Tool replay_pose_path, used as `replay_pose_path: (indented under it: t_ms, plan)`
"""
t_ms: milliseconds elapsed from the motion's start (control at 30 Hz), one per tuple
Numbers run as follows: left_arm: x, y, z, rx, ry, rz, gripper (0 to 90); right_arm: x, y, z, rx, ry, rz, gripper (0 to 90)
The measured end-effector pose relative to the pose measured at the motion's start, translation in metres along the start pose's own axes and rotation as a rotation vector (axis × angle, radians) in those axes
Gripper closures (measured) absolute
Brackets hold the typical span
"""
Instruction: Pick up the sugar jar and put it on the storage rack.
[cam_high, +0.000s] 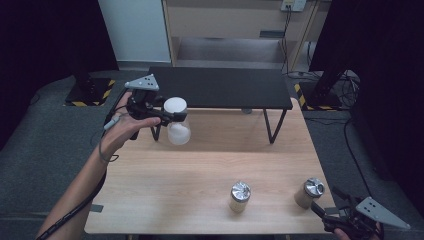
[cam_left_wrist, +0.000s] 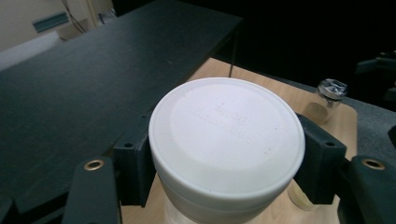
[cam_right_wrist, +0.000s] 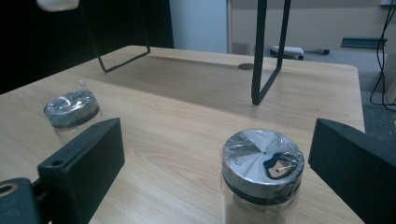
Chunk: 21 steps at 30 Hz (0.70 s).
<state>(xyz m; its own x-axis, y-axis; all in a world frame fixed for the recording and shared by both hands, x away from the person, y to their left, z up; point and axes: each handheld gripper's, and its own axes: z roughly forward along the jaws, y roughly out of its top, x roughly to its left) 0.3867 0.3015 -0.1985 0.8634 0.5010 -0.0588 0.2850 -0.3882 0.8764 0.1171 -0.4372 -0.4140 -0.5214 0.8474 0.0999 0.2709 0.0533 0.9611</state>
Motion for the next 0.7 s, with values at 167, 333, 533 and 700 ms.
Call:
replay_pose_path:
  t_ms: [167,333,533,700]
  plan:
    - [0.002,0.016,-0.002,0.003,0.035,0.000,32.3,0.000,0.000,0.000,-0.001,0.001,0.002,4.1]
    - [0.003,0.033,-0.002,0.015,0.075,0.003,32.2,-0.001,0.000,0.000,0.000,0.002,0.004,4.2]
    - [0.003,0.045,-0.002,0.001,0.118,-0.017,32.3,-0.001,-0.001,0.000,-0.002,0.002,0.004,4.2]
    - [0.004,0.059,0.000,-0.003,0.175,-0.036,32.4,0.000,0.000,0.000,-0.002,0.003,0.004,4.2]
